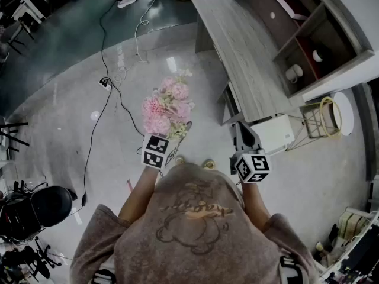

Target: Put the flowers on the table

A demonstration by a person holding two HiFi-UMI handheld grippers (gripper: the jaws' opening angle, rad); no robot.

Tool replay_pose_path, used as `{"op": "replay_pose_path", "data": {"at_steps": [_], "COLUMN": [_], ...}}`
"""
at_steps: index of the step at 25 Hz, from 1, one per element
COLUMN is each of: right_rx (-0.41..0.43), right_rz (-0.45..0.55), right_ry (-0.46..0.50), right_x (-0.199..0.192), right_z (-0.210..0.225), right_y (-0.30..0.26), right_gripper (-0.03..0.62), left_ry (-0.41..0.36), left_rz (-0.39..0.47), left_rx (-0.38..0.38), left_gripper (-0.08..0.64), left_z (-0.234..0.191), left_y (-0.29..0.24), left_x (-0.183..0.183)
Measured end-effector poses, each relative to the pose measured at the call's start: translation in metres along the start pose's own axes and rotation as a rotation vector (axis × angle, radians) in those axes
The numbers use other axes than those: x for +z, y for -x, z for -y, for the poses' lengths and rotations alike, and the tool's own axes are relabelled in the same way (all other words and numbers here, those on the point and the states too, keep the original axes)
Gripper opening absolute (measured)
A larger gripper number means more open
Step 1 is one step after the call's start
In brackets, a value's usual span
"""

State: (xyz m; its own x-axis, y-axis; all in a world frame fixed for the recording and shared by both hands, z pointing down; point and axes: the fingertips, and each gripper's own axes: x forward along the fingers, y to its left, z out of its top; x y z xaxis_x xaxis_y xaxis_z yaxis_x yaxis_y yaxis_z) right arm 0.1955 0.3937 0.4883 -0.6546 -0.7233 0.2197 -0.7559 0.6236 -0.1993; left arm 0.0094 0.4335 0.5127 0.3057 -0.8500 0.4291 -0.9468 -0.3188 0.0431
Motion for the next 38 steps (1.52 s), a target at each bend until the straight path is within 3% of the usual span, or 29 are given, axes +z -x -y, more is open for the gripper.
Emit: {"op": "replay_pose_path", "data": {"at_steps": [9, 19, 30, 38], "right_rx": [-0.037, -0.070, -0.098, -0.102], "right_rz": [0.024, 0.024, 0.021, 0.022], "right_ry": [0.060, 0.038, 0.031, 0.029], "right_x": [0.007, 0.011, 0.027, 0.068], "right_z": [-0.014, -0.013, 0.029, 0.086], "right_y": [-0.026, -0.069, -0.164, -0.232], "right_gripper": [-0.012, -0.012, -0.012, -0.012], "left_ry": [-0.061, -0.049, -0.056, -0.040], "left_rz": [0.015, 0.006, 0.017, 0.044], "left_rx": [-0.040, -0.066, -0.074, -0.092], "left_gripper": [0.345, 0.345, 0.345, 0.345], "left_z": [-0.032, -0.069, -0.131, -0.165], "left_y": [-0.005, -0.028, -0.101, -0.179], "left_x": [0.012, 0.013, 0.044, 0.105]}}
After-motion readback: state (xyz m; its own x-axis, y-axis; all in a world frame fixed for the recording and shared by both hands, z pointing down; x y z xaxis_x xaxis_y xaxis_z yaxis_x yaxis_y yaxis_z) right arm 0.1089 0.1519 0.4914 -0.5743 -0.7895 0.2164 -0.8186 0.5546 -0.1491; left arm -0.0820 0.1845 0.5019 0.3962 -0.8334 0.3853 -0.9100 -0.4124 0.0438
